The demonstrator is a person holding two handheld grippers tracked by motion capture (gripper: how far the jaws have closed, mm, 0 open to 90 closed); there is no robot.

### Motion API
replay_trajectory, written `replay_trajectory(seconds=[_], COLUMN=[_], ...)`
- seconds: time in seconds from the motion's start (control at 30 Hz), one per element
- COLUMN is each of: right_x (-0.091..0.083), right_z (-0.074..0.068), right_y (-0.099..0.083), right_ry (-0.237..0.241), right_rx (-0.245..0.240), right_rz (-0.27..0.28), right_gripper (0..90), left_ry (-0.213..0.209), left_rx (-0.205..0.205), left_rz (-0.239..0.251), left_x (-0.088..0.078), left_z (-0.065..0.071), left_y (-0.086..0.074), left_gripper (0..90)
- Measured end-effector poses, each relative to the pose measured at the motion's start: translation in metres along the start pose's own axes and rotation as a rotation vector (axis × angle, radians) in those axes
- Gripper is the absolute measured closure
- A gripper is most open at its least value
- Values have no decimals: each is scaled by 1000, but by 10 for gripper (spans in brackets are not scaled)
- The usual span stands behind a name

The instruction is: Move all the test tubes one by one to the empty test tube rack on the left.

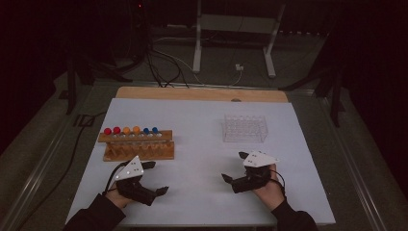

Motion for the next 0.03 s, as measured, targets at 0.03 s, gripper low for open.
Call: replay_trajectory(seconds=[0.03], right_x=[0], right_z=[0], right_y=[0], right_ry=[2], right_rx=[4], right_rz=[4], right_gripper=[16], left_ry=[-3], left_rx=[0], left_rz=[0], left_x=[0], left_z=[1], left_y=[0], left_gripper=[5])
Point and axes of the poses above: each handheld gripper's, and its own axes: x roughly forward along the jaws, y roughly out of its top, z roughly to its right, the point moved 1 cm from there along x, roughly forward along the jaws, and after that the axes turned 10 degrees about -z, right-handed, at the moved point
